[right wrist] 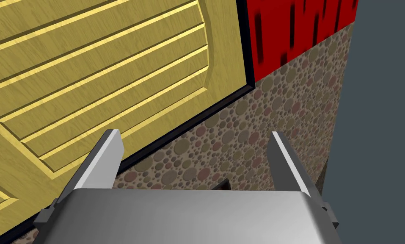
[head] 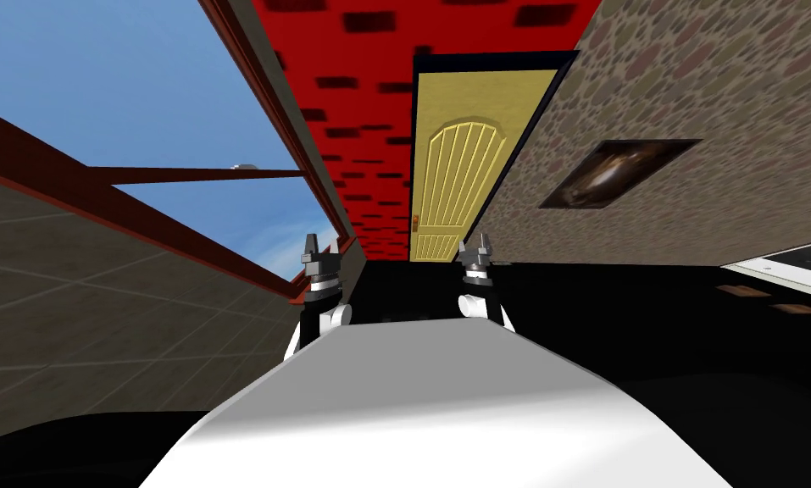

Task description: Pull the door open

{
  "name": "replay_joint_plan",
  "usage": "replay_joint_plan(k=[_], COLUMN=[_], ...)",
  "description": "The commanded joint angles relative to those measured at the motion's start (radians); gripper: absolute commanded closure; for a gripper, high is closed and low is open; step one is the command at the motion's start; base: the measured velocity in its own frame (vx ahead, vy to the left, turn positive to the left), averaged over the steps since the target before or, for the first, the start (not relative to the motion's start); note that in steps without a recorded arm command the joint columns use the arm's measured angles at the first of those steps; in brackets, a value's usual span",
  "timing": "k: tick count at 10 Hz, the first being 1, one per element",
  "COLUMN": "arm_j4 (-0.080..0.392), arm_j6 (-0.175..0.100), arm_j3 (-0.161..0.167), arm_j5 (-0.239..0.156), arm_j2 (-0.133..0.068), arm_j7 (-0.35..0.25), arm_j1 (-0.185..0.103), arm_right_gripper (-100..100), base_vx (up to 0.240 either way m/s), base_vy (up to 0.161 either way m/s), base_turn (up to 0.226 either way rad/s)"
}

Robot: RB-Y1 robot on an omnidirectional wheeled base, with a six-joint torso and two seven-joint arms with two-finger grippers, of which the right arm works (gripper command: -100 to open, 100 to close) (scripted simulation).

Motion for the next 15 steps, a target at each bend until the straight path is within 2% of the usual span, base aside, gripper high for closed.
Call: replay_joint_plan(k=[1, 15], arm_j4=[0.027, 0.251], arm_j6=[-0.007, -0.026], arm_j3=[0.0, 0.039], arm_j5=[-0.035, -0.346], arm_j2=[-0.012, -0.079], arm_j7=[-0.018, -0.153], arm_j1=[-0.008, -0.104], arm_right_gripper=[-100, -100], base_vx=[0.083, 0.1], base_vy=[0.011, 0.006], base_turn=[0.063, 0.065])
